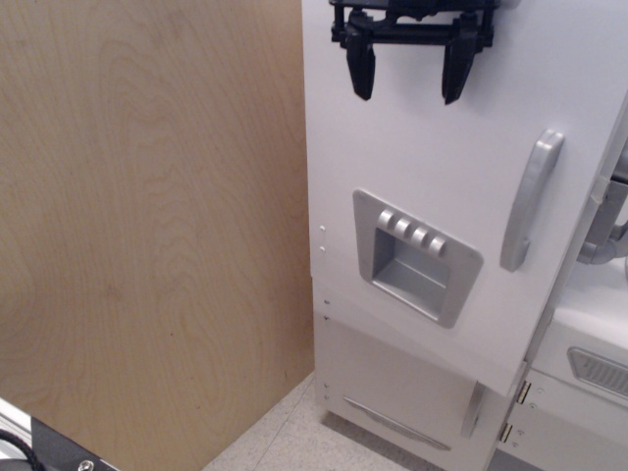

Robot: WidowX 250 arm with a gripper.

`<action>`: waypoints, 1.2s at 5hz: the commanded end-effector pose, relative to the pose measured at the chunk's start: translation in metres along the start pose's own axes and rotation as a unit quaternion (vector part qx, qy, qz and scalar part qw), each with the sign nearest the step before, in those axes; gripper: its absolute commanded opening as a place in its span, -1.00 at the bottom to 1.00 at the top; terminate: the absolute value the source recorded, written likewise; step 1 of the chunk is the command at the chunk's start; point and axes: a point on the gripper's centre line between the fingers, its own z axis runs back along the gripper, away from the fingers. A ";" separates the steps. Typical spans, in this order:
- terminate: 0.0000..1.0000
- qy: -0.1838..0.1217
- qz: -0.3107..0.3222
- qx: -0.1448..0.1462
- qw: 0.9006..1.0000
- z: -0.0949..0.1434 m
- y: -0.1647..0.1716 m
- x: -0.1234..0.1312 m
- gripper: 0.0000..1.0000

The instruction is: Close fridge

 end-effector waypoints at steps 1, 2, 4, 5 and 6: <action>-1.00 -0.016 0.014 -0.017 1.000 0.019 -0.010 0.017 1.00; -1.00 -0.017 0.018 -0.019 1.000 0.019 -0.012 0.021 1.00; -1.00 -0.015 0.008 -0.019 1.000 0.019 -0.010 0.014 1.00; -1.00 -0.015 -0.036 -0.016 0.999 0.017 0.007 -0.023 1.00; -1.00 -0.012 -0.067 -0.014 0.998 0.018 0.024 -0.048 1.00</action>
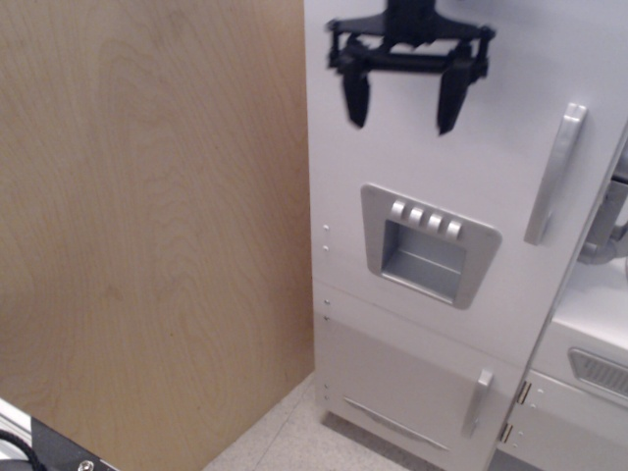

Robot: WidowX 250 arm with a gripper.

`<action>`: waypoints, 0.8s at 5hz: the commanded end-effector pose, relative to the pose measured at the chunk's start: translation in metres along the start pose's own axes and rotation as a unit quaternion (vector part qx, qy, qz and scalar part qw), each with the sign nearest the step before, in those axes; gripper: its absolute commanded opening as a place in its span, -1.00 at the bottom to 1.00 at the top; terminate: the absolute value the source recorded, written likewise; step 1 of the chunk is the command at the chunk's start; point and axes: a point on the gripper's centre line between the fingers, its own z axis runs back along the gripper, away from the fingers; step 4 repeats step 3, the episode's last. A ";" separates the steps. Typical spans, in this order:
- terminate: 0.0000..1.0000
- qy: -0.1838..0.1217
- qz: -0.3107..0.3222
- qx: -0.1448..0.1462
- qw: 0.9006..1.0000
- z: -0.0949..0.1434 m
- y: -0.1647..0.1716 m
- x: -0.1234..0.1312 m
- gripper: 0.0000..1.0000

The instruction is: Close fridge

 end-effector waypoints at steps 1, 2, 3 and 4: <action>-1.00 -0.030 -0.066 -0.012 0.997 0.028 0.020 -0.034 1.00; -1.00 -0.030 -0.066 -0.012 0.997 0.028 0.020 -0.034 1.00; 1.00 -0.030 -0.066 -0.012 0.997 0.028 0.020 -0.034 1.00; 1.00 -0.030 -0.066 -0.012 0.997 0.028 0.020 -0.034 1.00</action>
